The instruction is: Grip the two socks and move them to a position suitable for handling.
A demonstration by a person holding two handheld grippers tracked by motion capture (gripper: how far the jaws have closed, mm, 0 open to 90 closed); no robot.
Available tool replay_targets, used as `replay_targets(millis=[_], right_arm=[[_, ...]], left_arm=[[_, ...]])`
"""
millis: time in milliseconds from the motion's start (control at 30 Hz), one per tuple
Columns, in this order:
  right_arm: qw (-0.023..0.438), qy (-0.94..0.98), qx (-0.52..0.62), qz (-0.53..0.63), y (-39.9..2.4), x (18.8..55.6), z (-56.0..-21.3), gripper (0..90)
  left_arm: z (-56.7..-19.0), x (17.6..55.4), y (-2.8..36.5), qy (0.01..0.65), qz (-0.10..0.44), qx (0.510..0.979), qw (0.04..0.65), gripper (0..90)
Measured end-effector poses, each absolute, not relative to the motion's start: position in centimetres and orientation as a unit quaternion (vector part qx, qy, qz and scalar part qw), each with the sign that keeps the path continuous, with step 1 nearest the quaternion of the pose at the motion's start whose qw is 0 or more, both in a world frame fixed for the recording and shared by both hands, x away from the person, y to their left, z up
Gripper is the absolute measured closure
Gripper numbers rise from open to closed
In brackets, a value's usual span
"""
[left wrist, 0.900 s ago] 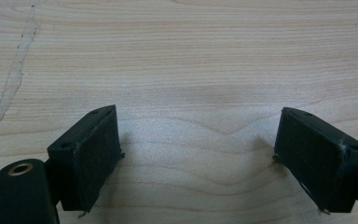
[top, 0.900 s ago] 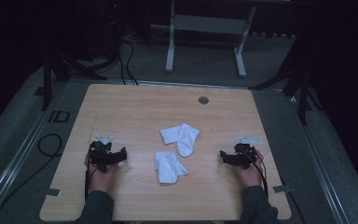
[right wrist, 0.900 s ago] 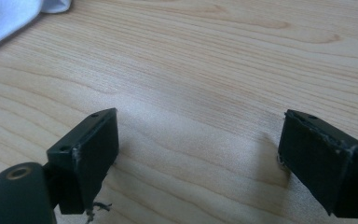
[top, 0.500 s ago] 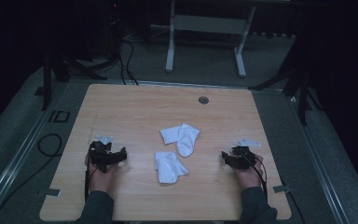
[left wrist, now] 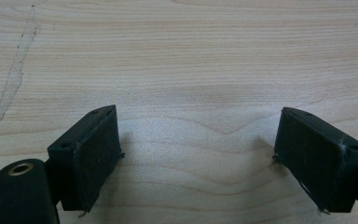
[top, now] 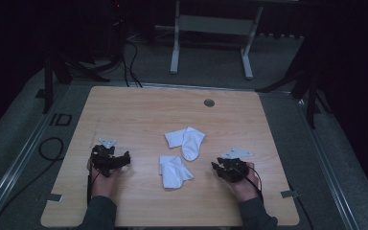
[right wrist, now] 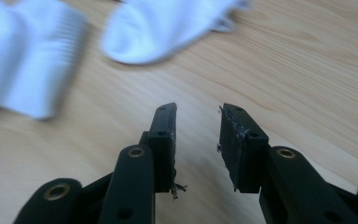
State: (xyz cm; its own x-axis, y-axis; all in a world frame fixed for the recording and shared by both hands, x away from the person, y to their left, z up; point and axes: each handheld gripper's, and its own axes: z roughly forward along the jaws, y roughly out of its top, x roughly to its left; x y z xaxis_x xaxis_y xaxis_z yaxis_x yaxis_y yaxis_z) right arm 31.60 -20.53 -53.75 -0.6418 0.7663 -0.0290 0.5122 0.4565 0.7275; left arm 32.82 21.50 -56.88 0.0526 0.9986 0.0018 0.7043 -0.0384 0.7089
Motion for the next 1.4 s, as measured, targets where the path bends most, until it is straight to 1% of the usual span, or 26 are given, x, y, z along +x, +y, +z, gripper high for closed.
replay_targets(millis=[33, 167, 467, 833, 900, 933, 1033, 1100, 1200, 1400], right_arm=[[0.180, 0.834, 0.383, 0.353, -20.5, 31.6, -53.7, 66.0], [0.170, 0.849, 0.346, 0.360, -18.0, 30.5, -53.4, 65.7], [0.139, 0.866, 0.308, 0.369, -14.8, 29.7, -53.4, 64.6], [0.124, 0.889, 0.266, 0.353, -10.9, 29.3, -53.7, 61.9], [0.122, 0.892, 0.265, 0.345, -10.4, 29.5, -53.9, 63.8], [0.121, 0.894, 0.265, 0.340, -10.2, 29.6, -54.1, 66.5], [0.122, 0.899, 0.268, 0.326, -9.7, 29.9, -54.7, 79.6], [0.123, 0.899, 0.262, 0.329, -9.4, 29.6, -54.8, 85.7], [0.117, 0.899, 0.257, 0.335, -8.9, 29.2, -54.7, 87.6], [0.085, 0.900, 0.244, 0.352, -8.0, 28.4, -54.4, 87.9]], left_arm=[[-56.9, 32.8, 21.5, 0.635, 0.265, 0.670, 0.278, 14.0], [-56.9, 32.8, 21.5, 0.635, 0.265, 0.670, 0.278, 14.0], [-56.9, 32.8, 21.5, 0.635, 0.265, 0.670, 0.278, 14.1], [-56.9, 32.8, 21.5, 0.635, 0.265, 0.670, 0.278, 14.0], [-56.9, 32.8, 21.5, 0.635, 0.265, 0.671, 0.278, 14.1], [-56.9, 32.8, 21.5, 0.634, 0.265, 0.671, 0.278, 14.0], [-56.9, 32.8, 21.5, 0.634, 0.265, 0.671, 0.278, 14.0], [-56.9, 32.8, 21.5, 0.634, 0.265, 0.671, 0.278, 14.0], [-56.9, 32.8, 21.5, 0.634, 0.265, 0.671, 0.278, 14.1], [-56.9, 32.8, 21.5, 0.633, 0.264, 0.673, 0.278, 14.1]])
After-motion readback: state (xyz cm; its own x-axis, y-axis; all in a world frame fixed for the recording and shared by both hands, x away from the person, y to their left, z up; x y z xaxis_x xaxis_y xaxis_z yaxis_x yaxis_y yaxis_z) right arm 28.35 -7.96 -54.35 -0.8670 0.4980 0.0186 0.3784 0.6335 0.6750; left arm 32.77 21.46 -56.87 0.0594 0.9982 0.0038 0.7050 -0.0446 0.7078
